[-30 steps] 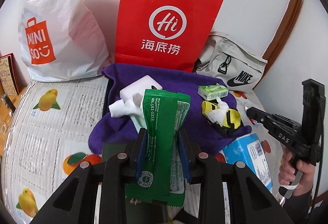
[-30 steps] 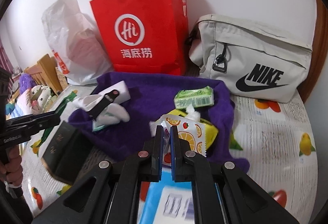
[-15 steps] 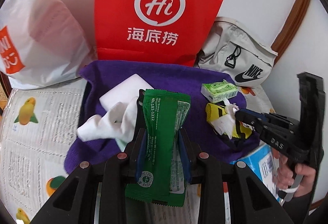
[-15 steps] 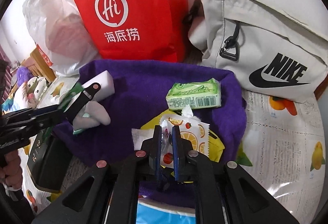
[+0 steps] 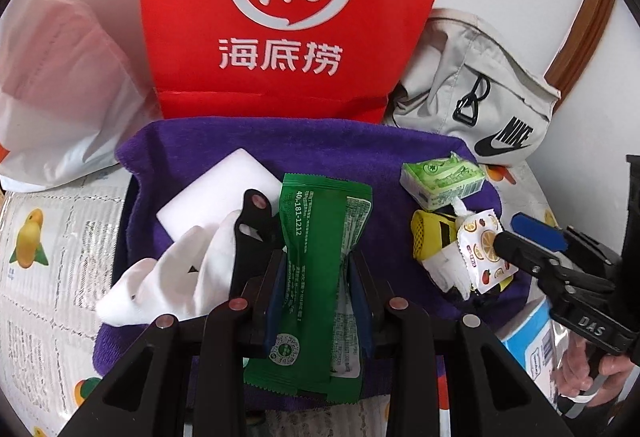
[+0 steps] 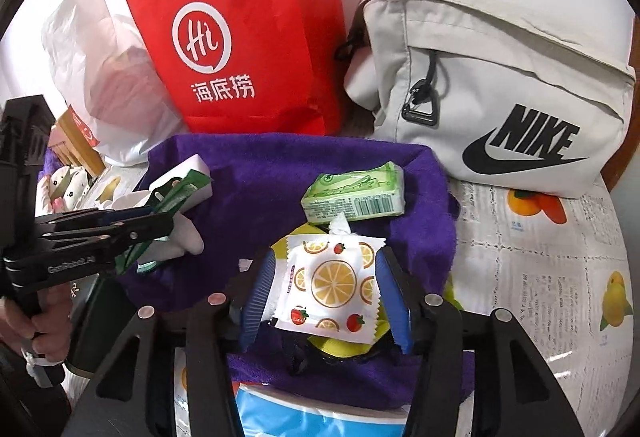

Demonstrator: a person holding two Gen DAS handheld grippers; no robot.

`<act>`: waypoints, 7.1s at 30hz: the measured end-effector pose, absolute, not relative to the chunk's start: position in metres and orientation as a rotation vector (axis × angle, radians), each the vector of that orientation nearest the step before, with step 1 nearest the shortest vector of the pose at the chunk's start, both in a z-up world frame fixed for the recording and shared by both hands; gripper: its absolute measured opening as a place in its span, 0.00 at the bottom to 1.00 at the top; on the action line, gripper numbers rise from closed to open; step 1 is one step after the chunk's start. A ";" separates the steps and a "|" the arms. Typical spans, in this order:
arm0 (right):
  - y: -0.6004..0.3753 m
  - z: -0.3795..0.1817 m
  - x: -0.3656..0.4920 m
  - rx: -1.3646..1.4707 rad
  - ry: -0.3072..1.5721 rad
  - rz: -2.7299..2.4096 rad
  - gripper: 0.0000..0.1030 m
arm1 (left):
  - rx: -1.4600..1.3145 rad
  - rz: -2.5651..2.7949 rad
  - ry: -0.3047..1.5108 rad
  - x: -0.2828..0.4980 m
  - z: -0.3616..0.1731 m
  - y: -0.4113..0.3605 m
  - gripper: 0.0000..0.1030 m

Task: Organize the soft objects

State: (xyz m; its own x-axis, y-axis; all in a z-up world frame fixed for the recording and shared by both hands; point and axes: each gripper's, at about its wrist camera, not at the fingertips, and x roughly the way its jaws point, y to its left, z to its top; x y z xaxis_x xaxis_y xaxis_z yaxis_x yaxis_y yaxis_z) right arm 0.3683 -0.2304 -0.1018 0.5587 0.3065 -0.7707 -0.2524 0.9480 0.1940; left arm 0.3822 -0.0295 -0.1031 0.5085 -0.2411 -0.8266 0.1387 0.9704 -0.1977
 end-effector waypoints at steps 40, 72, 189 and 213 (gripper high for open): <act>-0.199 -0.076 0.202 0.060 0.972 0.385 0.51 | -0.132 -0.116 0.930 0.248 -0.053 0.026 0.52; -0.102 -0.149 0.150 -0.305 1.099 0.635 0.28 | -0.283 -0.042 0.957 0.123 -0.105 0.108 0.52; -0.241 -0.054 0.122 0.019 0.848 0.328 0.19 | -0.165 -0.074 0.918 0.133 -0.062 0.041 0.10; -0.239 -0.042 0.186 0.044 0.831 0.300 0.19 | -0.169 -0.050 0.872 0.182 -0.034 0.055 0.10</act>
